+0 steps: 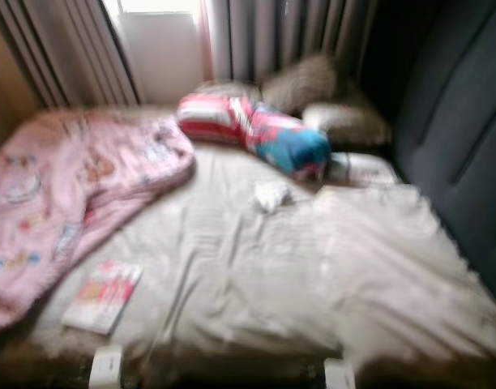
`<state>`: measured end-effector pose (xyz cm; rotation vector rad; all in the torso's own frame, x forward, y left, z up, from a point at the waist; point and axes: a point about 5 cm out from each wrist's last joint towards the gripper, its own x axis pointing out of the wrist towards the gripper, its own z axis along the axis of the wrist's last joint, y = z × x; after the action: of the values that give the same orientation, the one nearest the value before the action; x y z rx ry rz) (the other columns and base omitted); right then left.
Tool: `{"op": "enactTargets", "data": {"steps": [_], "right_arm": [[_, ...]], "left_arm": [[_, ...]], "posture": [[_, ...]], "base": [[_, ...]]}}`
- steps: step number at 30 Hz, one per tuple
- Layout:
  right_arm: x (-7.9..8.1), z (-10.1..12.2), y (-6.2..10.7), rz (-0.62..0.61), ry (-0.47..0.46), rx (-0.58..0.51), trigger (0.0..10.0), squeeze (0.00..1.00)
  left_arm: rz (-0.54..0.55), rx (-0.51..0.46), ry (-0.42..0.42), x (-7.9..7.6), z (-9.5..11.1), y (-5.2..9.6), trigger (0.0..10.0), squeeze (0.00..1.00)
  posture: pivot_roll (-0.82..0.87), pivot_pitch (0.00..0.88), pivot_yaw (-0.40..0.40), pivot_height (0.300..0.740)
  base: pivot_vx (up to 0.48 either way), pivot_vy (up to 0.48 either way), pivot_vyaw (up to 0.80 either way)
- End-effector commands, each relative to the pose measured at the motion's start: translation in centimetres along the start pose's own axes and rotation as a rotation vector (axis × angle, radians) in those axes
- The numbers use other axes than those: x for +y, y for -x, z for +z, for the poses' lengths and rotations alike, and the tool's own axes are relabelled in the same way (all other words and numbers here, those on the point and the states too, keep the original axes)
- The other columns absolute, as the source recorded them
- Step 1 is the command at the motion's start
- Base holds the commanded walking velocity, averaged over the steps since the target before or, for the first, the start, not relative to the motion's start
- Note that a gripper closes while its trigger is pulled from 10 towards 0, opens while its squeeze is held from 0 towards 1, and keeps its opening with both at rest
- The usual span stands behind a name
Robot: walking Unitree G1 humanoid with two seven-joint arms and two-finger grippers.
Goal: Clean up the room
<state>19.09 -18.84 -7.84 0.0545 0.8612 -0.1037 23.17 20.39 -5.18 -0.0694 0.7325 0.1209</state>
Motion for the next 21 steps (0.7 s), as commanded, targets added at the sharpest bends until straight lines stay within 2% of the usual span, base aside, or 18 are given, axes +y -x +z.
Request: {"op": "enactTargets", "data": {"steps": [1, 12, 21], "right_arm": [[-0.6, -1.3, 0.3, -0.016, 0.005, 0.048, 10.0, 0.0], [-1.3, -2.2, 0.6, -0.024, -0.004, 0.084, 10.0, 0.0], [-1.3, -2.3, 0.6, -0.019, -0.002, 0.083, 10.0, 0.0]], "left_arm": [[0.01, 0.071, -0.007, 0.2, -1.7, 0.4, 10.0, 0.0], [0.01, 0.105, -0.004, 0.1, -2.4, 0.5, 10.0, 0.0], [0.011, 0.113, -0.001, 0.1, -2.6, 0.6, 10.0, 0.0]], "posture": [[-0.08, 0.171, 0.04, 0.74], [-0.08, 0.179, 0.043, 0.74], [-0.07, 0.185, 0.044, 0.74]], "base": [[0.0, 0.48, 0.8], [0.0, 0.48, 0.07], [0.0, 0.48, 0.0]]}}
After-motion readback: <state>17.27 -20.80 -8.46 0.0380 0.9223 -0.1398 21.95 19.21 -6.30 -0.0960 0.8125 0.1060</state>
